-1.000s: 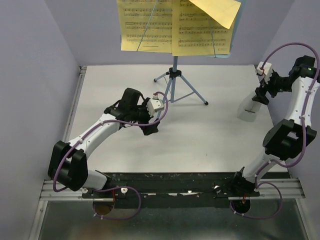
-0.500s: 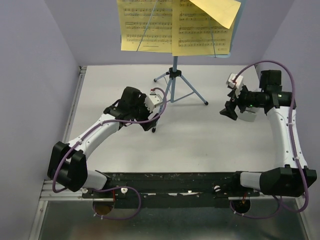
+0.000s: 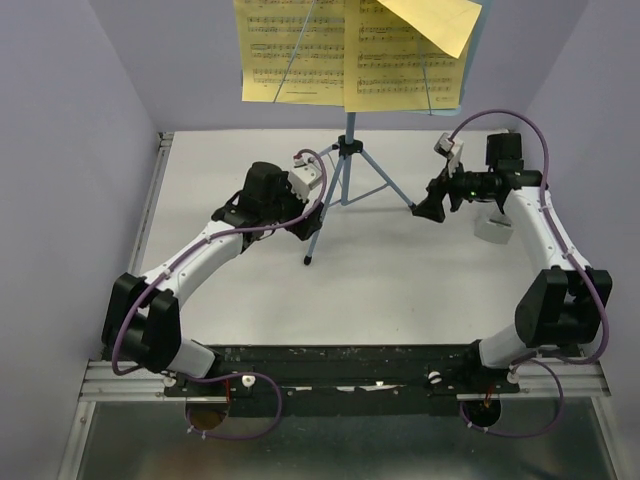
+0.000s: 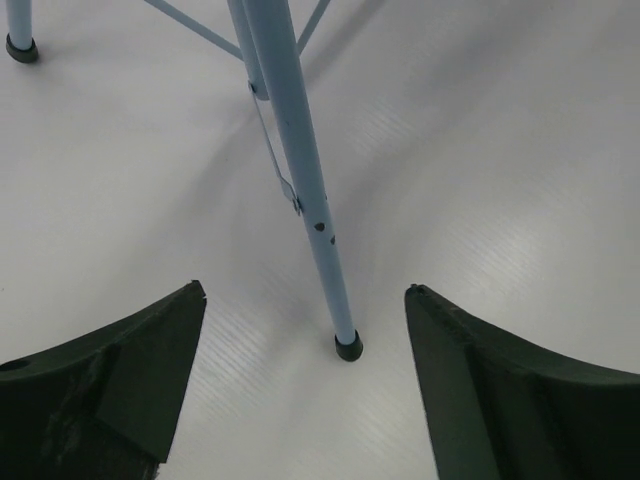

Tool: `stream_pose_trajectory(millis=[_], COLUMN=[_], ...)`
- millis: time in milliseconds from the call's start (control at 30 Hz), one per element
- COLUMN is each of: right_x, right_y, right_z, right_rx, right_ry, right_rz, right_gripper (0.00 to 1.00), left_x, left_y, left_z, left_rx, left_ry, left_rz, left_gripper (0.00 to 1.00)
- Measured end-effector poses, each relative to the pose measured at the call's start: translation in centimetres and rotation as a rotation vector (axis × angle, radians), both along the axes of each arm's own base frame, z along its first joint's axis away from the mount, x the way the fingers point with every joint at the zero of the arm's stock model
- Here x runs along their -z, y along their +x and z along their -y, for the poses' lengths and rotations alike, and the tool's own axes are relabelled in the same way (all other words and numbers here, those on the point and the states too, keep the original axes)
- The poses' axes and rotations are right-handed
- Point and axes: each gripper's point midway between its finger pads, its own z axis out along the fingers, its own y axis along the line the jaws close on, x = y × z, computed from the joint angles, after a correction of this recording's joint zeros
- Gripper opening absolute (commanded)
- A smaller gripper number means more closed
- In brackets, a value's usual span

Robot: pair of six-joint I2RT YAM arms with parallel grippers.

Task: Pack up the instrument practice props

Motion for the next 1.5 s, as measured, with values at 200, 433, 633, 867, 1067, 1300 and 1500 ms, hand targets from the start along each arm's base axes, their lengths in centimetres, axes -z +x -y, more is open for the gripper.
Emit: stream_pose_trajectory(millis=[200, 433, 633, 867, 1067, 1300, 1500], right_x=[0.1, 0.8, 2.6, 2.7, 2.6, 2.5, 2.7], right_y=[4.4, 7.9, 9.3, 10.5, 11.3, 11.5, 7.6], right_z=[-1.5, -6.1, -9.7, -10.9, -10.7, -10.6, -12.0], right_rx=[-0.006, -0.085, -0.148, -0.151, -0.139, -0.181, -0.245], right_ry=[0.035, 0.071, 0.067, 0.044, 0.007, -0.054, -0.055], right_rz=[0.116, 0.200, 0.209, 0.260, 0.310, 0.380, 0.379], right_gripper=[0.75, 0.75, 0.74, 0.63, 0.33, 0.11, 0.05], left_x=[-0.7, -1.4, -1.7, -1.3, -1.2, -1.2, -0.9], left_y=[2.7, 4.3, 4.6, 5.4, 5.4, 4.7, 0.9], left_z=[1.9, 3.8, 5.5, 5.4, 5.3, 5.1, 3.0], left_rx=[0.003, 0.039, 0.082, 0.090, 0.095, 0.164, 0.243], left_ry=[-0.059, -0.110, -0.113, -0.078, -0.076, -0.064, -0.045], left_rz=[0.005, 0.014, 0.035, 0.071, 0.073, 0.085, 0.081], left_gripper=[0.66, 0.66, 0.52, 0.29, 0.10, 0.04, 0.05])
